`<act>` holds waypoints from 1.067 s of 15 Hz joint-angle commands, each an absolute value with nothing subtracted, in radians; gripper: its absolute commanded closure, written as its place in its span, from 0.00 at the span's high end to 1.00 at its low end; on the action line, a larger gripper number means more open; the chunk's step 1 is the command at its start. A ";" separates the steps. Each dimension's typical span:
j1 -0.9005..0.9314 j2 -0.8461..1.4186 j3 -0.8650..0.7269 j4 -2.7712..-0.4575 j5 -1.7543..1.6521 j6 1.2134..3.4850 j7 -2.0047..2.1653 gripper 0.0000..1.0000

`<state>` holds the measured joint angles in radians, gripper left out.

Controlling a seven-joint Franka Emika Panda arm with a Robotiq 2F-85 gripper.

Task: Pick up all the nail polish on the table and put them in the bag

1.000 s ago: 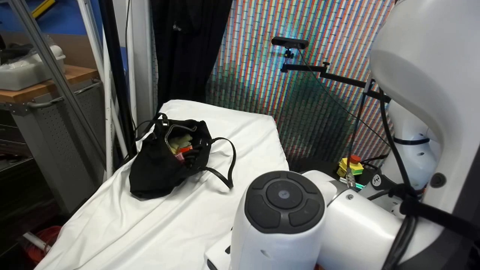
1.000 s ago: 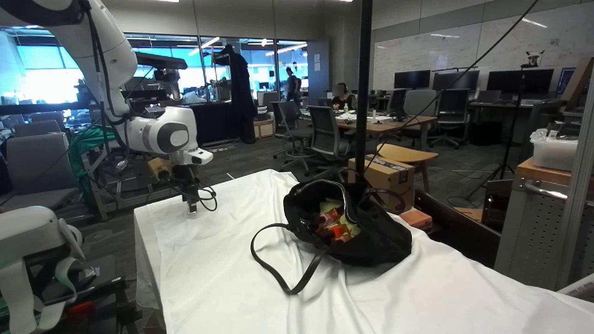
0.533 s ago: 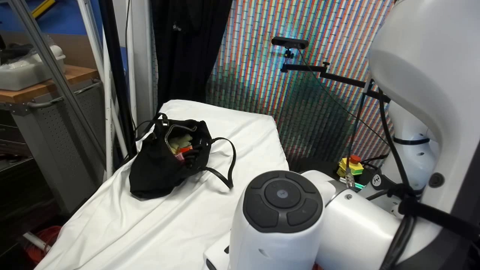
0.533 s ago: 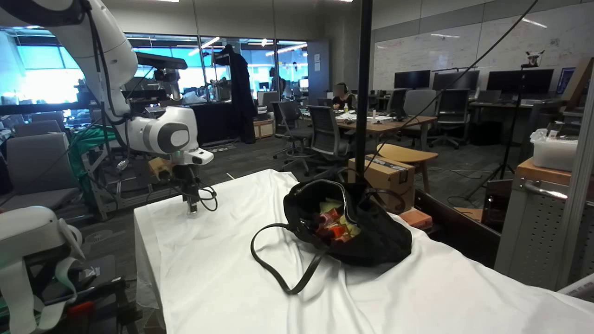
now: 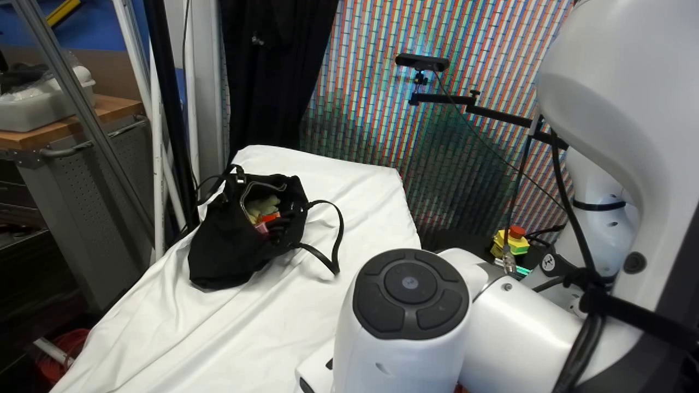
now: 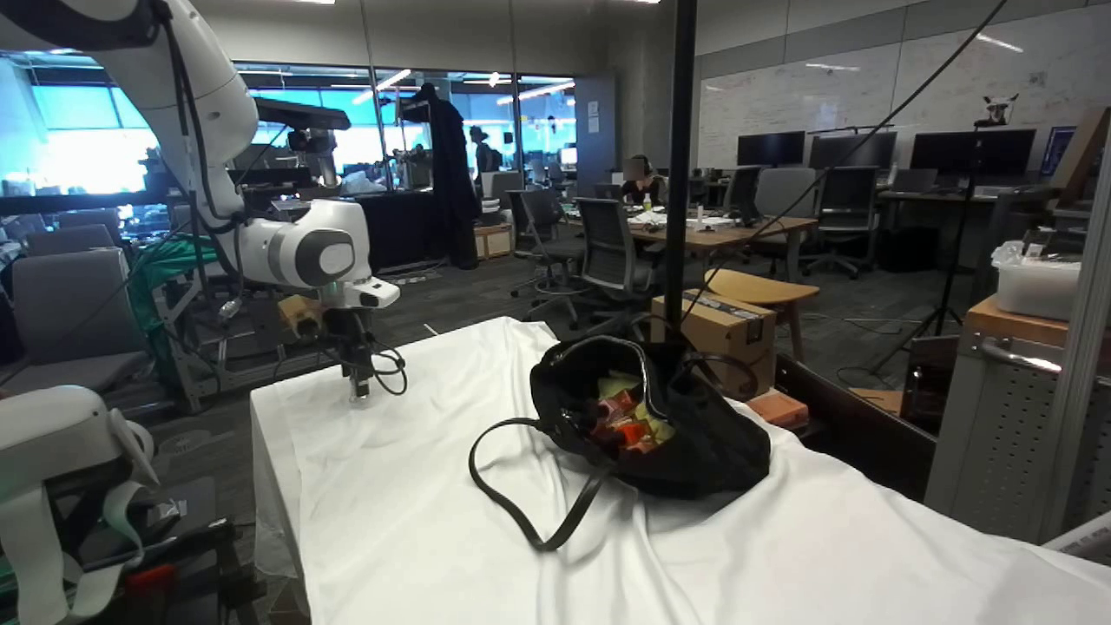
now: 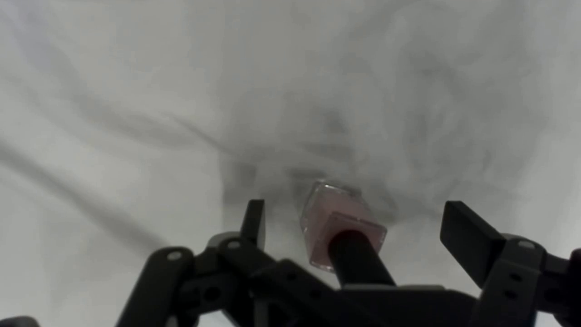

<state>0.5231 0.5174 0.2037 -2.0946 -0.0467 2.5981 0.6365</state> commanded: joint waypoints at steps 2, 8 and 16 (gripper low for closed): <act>0.524 0.539 0.202 -2.070 -0.025 2.596 0.611 0.82; 0.528 0.538 0.199 -2.071 -0.029 2.595 0.615 0.39; 0.533 0.534 0.191 -2.072 -0.037 2.587 0.622 0.16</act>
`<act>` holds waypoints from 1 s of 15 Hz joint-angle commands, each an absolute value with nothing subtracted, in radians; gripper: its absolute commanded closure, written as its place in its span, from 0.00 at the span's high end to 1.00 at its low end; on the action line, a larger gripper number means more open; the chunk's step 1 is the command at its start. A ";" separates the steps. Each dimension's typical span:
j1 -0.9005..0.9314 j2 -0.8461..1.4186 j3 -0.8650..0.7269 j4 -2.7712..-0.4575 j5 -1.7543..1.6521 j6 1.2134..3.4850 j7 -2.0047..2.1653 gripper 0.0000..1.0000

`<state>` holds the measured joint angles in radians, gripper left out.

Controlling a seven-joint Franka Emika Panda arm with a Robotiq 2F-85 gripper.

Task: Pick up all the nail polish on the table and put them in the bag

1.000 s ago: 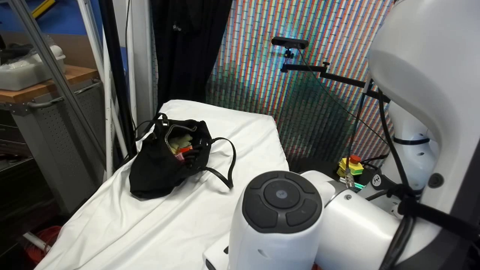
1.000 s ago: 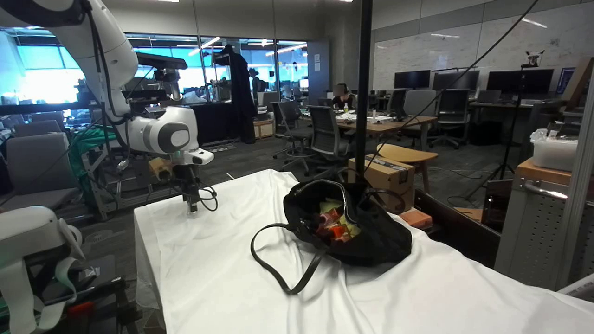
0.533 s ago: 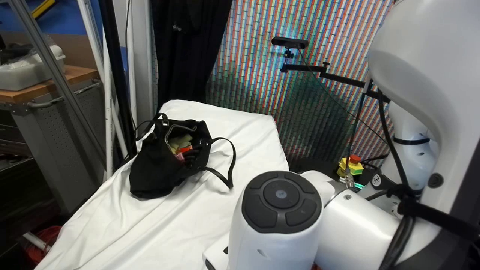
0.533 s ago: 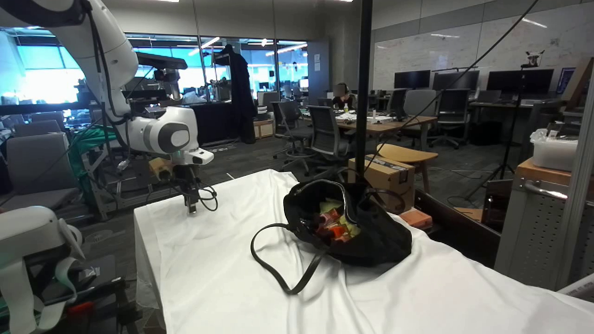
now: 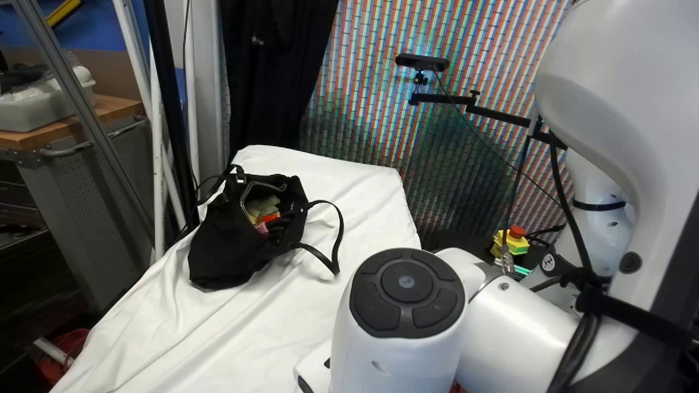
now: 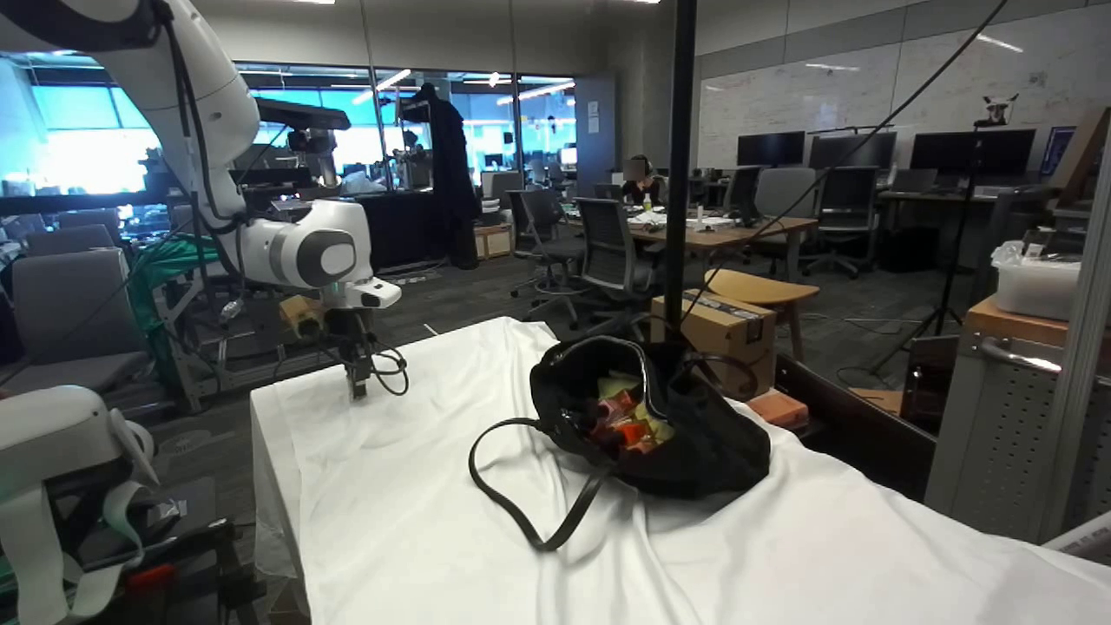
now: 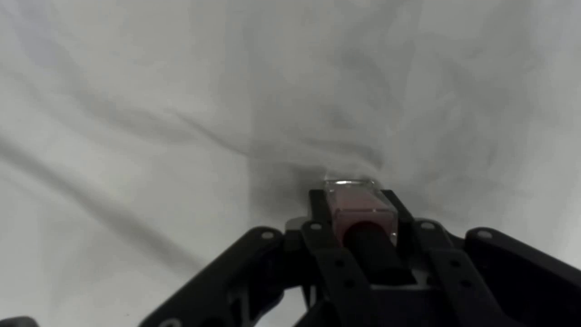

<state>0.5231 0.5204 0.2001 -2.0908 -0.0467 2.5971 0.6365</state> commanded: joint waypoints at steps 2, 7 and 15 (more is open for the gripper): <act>0.532 0.526 0.189 -2.075 -0.040 2.579 0.621 0.16; 0.532 0.492 0.170 -2.083 -0.058 2.537 0.627 0.16; 0.500 0.421 0.091 -2.082 -0.154 2.451 0.625 0.16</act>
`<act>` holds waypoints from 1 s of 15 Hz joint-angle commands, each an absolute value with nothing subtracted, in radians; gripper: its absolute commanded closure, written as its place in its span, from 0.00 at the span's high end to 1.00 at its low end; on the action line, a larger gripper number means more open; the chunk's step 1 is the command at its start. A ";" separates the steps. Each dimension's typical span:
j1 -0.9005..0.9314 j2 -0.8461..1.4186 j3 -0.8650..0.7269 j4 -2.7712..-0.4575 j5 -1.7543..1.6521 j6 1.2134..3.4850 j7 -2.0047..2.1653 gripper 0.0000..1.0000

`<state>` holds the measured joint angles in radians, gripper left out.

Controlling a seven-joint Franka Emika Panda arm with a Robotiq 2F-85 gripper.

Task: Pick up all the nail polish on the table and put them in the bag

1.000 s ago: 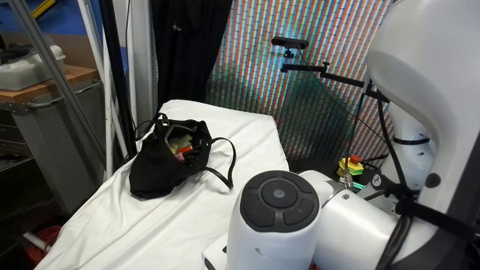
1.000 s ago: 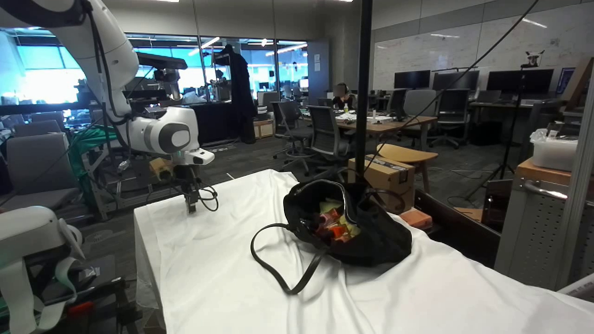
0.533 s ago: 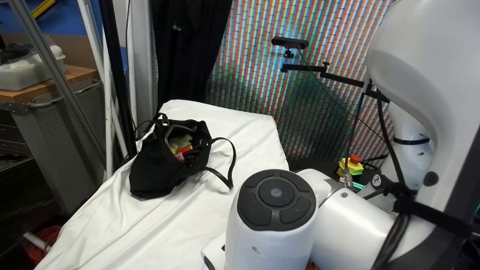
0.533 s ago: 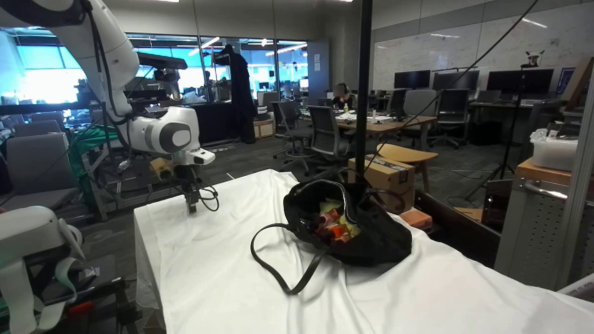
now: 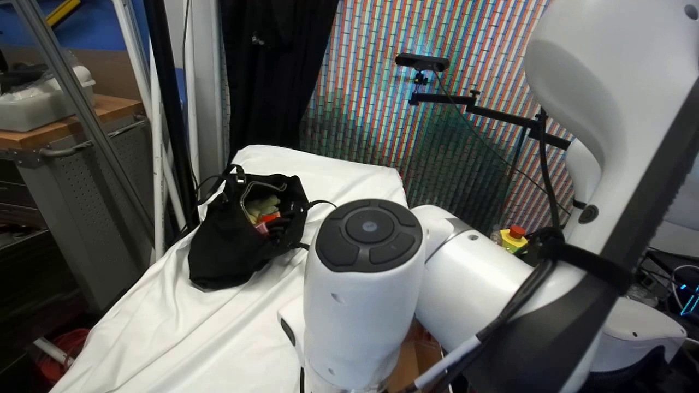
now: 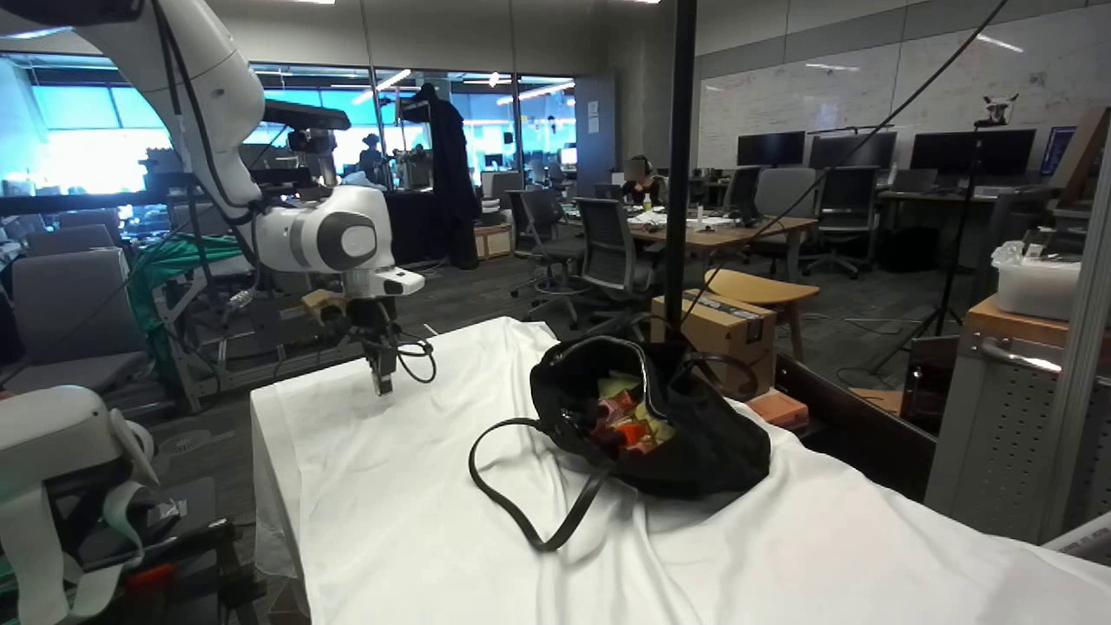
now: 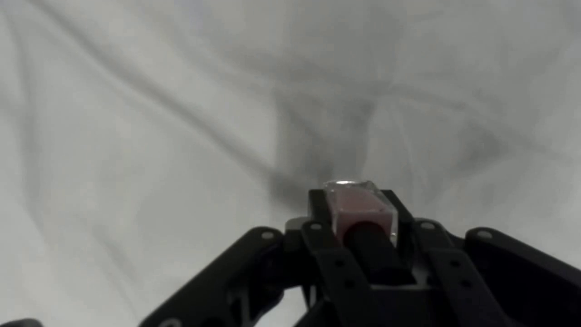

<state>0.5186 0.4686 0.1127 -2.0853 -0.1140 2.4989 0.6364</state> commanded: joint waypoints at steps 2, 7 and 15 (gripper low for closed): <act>0.483 0.402 0.069 -2.080 -0.189 2.435 0.626 0.16; 0.424 0.352 0.019 -2.077 -0.280 2.409 0.634 0.16; 0.347 0.322 -0.066 -2.038 -0.460 2.425 0.712 0.16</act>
<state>0.3640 0.3391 -0.0411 -2.0630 -0.3910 2.4347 0.6587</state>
